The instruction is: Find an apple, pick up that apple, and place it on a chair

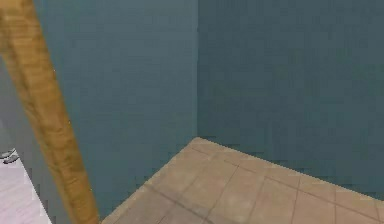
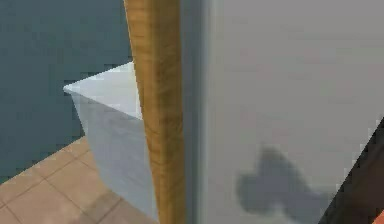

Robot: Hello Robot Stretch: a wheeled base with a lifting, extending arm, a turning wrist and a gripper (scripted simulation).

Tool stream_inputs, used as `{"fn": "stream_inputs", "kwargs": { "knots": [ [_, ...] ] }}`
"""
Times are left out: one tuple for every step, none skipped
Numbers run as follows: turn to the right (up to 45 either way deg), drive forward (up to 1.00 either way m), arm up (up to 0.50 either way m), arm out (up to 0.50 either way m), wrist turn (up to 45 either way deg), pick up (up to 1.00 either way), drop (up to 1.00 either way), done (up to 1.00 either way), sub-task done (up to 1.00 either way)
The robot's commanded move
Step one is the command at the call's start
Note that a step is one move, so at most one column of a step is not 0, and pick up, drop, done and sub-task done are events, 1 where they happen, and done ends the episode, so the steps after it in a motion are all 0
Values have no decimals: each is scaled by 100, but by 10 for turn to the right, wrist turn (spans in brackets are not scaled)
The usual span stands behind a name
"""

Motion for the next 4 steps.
{"fn": "stream_inputs", "kwargs": {
  "knots": [
    [300, 0, 0, 0, 0, 0, 0, 0, 0],
    [0, 40, 0, 0, 0, 0, 0, 0, 0],
    [150, 0, 0, 0, 0, 0, 0, 0, 0],
    [0, 100, 0, 0, 0, 0, 0, 0, 0]
  ]
}}
